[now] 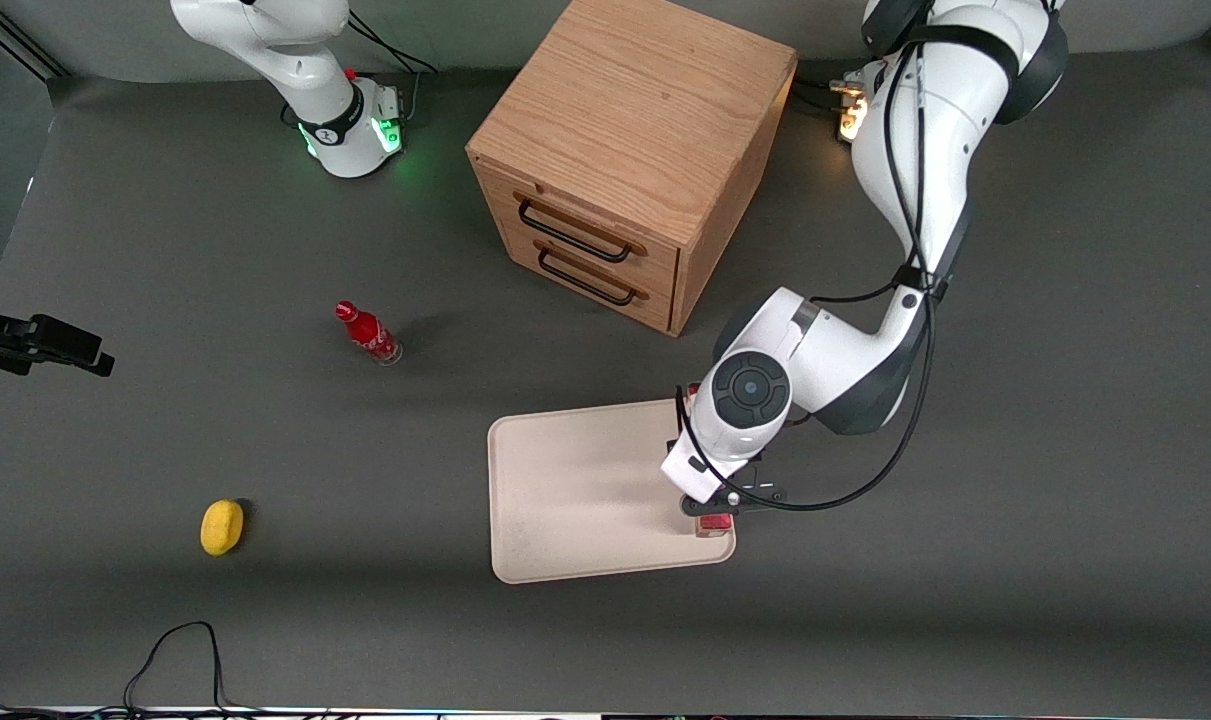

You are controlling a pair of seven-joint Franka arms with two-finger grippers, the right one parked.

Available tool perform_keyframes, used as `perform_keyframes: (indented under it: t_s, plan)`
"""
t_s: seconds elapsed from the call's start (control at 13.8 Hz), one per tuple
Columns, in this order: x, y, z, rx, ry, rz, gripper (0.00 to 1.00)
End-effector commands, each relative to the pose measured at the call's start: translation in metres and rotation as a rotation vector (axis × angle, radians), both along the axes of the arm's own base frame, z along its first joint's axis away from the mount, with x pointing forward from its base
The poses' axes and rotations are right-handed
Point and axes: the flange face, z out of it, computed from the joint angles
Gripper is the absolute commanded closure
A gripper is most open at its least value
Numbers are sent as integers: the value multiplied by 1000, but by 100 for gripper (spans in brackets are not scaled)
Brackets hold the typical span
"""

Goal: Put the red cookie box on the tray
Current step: 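Carry the hanging cookie box over the white tray, then lower the box onto the tray and open the left gripper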

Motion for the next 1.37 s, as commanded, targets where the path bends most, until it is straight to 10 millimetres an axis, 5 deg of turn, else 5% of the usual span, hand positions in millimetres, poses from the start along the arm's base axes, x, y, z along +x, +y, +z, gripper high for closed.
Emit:
perform_keyframes:
  t_s: [0.0,0.36,0.51,0.58,0.72,0.94,1.3]
  plan:
    - [-1,-7,-18,18,-29,-26,100]
    - [-1,-9,-30,18,-35,-26,100]
    - [-2,-9,-27,24,-33,-26,30]
    - [-1,-6,-24,27,-31,-23,6]
    - [-1,-1,-3,42,-22,-16,0]
    - [-14,9,79,75,-4,9,0]
    - [-64,33,226,133,-13,30,0]
